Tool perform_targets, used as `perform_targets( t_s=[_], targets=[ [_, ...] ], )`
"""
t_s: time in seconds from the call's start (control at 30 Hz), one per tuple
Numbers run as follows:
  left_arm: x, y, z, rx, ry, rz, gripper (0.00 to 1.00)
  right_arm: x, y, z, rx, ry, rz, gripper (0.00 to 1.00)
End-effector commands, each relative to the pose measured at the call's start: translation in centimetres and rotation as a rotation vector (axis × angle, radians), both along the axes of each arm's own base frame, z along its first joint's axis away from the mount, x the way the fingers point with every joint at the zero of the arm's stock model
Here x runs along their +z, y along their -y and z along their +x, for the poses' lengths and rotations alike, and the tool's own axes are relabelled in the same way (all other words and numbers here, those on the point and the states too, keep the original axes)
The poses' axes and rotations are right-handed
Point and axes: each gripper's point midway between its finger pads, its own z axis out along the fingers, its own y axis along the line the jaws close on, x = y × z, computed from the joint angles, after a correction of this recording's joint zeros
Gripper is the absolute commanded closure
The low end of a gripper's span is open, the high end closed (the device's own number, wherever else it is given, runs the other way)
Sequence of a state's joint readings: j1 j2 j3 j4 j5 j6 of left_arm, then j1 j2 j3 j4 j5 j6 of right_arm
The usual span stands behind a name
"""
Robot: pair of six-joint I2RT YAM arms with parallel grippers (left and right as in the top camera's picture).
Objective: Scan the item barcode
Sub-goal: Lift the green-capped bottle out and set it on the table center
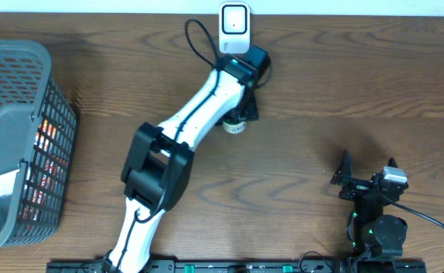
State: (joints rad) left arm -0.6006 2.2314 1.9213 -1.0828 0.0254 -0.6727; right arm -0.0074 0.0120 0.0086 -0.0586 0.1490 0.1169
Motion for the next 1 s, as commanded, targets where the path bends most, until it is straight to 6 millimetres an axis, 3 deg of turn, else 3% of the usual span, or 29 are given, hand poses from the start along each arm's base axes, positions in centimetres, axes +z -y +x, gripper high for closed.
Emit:
perform_targets(
  t_s=[0.0, 0.37, 0.4, 0.5, 0.53, 0.57, 0.63, 0.73, 0.8, 0.9, 0.97],
  targets=[
    [-0.7, 0.9, -0.6, 0.024, 0.001, 0.016, 0.43, -0.1, 0.0, 0.0, 0.001, -0.001, -0.013, 0.01],
    [-3.7, 3.3, -4.1, -0.03, -0.026, 0.039, 0.43, -0.1, 0.0, 0.0, 0.001, -0.002, -0.013, 0.01],
    [-3.8, 3.2, -3.9, -0.031, -0.015, 0.049, 0.41, -0.1, 0.0, 0.0, 0.0, -0.002, -0.013, 0.01],
    [-3.1, 2.6, -3.2, -0.037, 0.021, 0.072, 0.17, -0.1, 0.0, 0.0, 0.001, -0.001, -0.013, 0.01],
    [-2.5, 2.5, -2.9, -0.041, 0.028, 0.066, 0.14, -0.1, 0.0, 0.0, 0.001, -0.002, -0.013, 0.01],
    [-1.5, 2.3, -2.7, -0.043, 0.038, 0.058, 0.08, -0.1, 0.0, 0.0, 0.001, -0.001, -0.013, 0.01],
    [0.9, 2.2, -2.2, -0.057, 0.071, 0.036, 0.06, -0.1, 0.0, 0.0, 0.001, -0.002, -0.013, 0.01],
    [7.4, 1.8, -1.8, -0.082, 0.165, -0.028, 0.05, -0.1, 0.0, 0.0, 0.001, -0.001, -0.013, 0.01],
    [12.8, 0.9, -1.8, -0.099, 0.257, -0.078, 0.03, -0.1, 0.0, 0.0, 0.001, -0.002, -0.013, 0.01],
    [21.8, -3.7, -2.0, -0.027, 0.448, -0.104, 0.02, -0.1, 0.0, 0.0, 0.0, -0.001, -0.013, 0.01],
    [27.5, -8.8, -2.4, 0.064, 0.587, -0.098, 0.02, -0.1, 0.0, 0.0, 0.0, -0.001, -0.013, 0.01]
  ],
)
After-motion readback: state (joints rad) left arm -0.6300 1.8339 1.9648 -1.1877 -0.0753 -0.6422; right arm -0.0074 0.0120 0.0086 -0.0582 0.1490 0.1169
